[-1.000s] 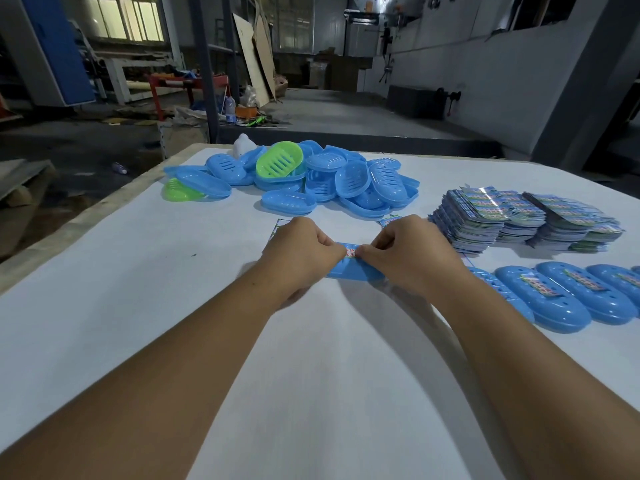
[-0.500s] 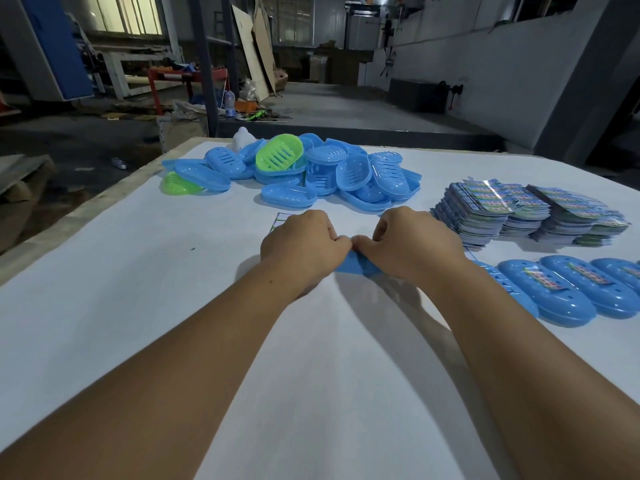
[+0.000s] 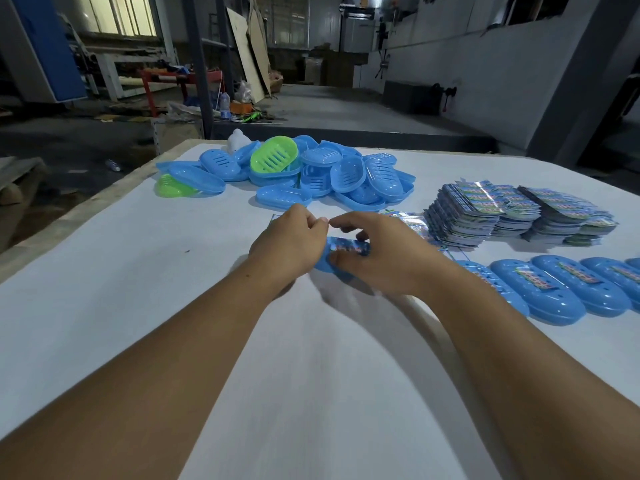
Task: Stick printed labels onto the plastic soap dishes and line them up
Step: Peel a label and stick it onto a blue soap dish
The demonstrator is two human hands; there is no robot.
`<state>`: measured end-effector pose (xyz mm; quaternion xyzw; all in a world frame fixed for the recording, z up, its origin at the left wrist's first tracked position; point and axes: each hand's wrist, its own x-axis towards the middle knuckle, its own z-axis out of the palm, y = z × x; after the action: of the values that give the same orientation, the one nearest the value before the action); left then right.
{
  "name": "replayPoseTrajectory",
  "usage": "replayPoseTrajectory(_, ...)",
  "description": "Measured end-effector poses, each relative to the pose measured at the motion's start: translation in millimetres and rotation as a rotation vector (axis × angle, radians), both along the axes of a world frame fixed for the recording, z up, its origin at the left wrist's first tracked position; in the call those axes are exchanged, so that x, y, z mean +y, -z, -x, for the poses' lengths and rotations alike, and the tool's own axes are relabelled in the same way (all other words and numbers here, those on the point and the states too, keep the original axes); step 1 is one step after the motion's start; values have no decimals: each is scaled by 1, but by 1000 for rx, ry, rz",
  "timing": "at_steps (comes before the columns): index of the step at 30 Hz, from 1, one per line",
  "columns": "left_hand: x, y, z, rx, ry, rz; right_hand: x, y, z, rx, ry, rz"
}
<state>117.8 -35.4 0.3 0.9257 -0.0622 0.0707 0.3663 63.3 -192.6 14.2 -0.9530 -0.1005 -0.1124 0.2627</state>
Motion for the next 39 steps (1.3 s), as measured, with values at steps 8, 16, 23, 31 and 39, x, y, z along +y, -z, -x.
replayPoseTrajectory(8, -1, 1, 2, 14, -6, -62, -9, -4, 9, 69, 71, 229)
replayPoseTrajectory(16, 0, 7, -3, 7, -1, -74, -25, -24, 29, 247, 230, 352)
replayPoseTrajectory(23, 2, 7, 0, -8, 17, -91, -42, -37, 42, 360, 327, 362)
replayPoseTrajectory(31, 2, 5, 2, 8, 22, -105, -61, -40, 40, 340, 389, 366)
replayPoseTrajectory(39, 5, 6, -1, -79, -23, -67, -67, -32, 30, 289, 369, 380)
